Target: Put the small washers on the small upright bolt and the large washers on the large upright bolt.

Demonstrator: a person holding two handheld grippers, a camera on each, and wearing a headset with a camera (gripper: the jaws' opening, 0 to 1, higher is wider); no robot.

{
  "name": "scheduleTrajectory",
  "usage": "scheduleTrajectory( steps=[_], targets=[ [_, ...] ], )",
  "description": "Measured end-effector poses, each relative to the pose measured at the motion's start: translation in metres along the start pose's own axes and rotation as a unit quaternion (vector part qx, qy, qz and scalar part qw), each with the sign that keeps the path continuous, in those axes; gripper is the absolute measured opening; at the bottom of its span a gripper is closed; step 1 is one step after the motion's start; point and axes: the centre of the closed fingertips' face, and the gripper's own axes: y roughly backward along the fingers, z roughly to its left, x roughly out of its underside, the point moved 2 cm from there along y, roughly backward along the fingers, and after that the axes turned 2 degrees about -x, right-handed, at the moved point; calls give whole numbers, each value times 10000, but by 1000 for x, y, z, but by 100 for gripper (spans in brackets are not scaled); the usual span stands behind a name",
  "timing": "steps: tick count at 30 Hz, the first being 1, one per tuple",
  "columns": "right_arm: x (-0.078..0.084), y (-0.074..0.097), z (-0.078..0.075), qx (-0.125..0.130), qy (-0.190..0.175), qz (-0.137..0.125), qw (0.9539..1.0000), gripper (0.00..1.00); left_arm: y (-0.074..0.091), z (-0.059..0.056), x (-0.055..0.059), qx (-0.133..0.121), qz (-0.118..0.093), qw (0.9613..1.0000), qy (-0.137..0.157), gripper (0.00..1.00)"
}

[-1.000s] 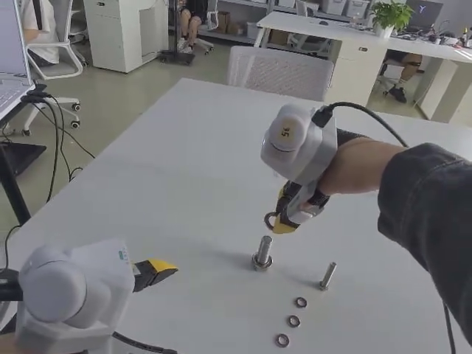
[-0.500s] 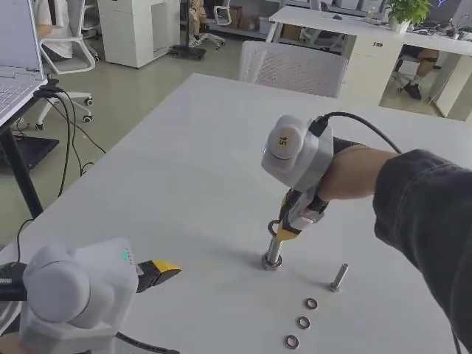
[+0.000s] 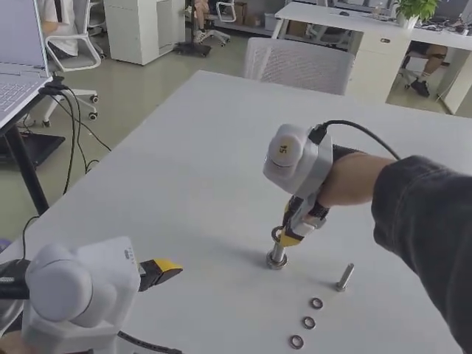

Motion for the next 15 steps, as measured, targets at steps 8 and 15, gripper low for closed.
scheduleTrajectory(
  steps=[8,15],
  targets=[
    [2,-8,1,-62,-13,14,10000,23,-1,1,1,-2,10,10000,19,85],
    [5,-16,1,-77,-26,29,10000,23,-2,2,2,-2,29,10000,34,85]
  ],
)
